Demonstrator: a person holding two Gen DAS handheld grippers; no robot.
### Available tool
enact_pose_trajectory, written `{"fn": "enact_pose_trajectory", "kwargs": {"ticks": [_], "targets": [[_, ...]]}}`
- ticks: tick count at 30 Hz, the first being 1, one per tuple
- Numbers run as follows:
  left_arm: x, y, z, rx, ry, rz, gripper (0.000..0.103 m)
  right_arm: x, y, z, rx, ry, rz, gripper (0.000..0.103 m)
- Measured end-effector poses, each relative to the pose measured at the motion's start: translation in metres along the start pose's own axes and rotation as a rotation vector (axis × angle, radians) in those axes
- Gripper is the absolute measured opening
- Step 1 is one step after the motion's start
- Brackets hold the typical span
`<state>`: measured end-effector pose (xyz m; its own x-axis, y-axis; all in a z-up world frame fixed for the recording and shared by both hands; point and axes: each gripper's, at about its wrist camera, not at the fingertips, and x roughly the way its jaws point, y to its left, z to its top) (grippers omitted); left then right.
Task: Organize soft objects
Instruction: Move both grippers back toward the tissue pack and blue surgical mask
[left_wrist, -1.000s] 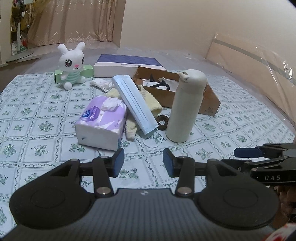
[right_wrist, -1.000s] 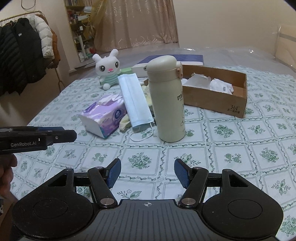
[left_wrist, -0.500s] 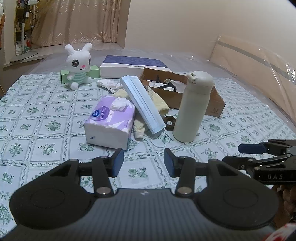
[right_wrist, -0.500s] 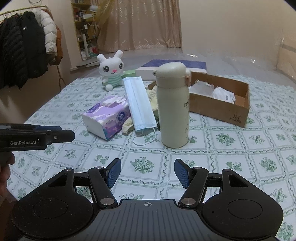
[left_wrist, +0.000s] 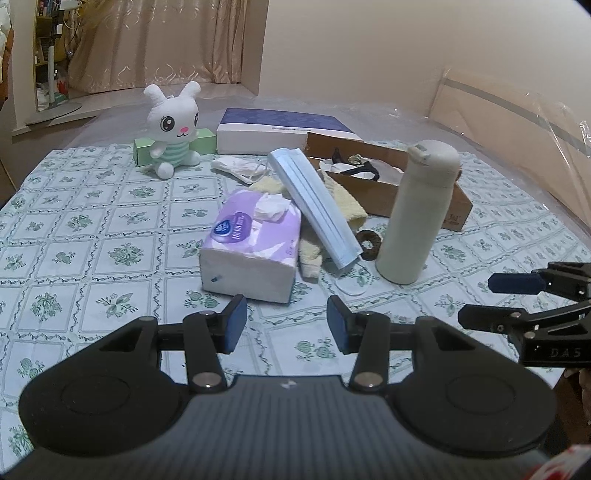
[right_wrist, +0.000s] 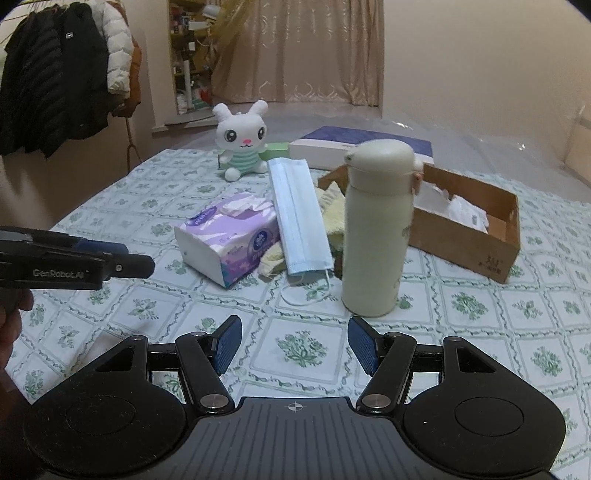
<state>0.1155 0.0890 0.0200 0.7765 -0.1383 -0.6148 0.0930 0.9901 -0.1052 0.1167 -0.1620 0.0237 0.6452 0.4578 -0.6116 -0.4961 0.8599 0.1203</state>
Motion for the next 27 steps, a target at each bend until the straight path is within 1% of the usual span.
{"fn": "enact_pose_trajectory", "kwargs": {"ticks": [11,16,20,23,27], "targets": [[0.015,0.029,0.016,0.037,0.003,-0.006,0.043,0.025,0.019,0.023,-0.063,-0.018,-0.004,0.064],[0.024,0.046,0.030,0.051,-0.006,0.002,0.043,0.043,0.029,0.041,-0.093,-0.041,-0.034,0.063],[0.034,0.057,0.041,0.067,-0.016,0.004,0.043,0.060,0.040,0.052,-0.144,-0.066,-0.079,0.063],[0.043,0.062,0.048,0.079,-0.022,-0.002,0.043,0.075,0.047,0.058,-0.179,-0.073,-0.108,0.063],[0.053,0.064,0.053,0.092,-0.029,-0.022,0.043,0.092,0.057,0.060,-0.223,-0.074,-0.118,0.063]]}}
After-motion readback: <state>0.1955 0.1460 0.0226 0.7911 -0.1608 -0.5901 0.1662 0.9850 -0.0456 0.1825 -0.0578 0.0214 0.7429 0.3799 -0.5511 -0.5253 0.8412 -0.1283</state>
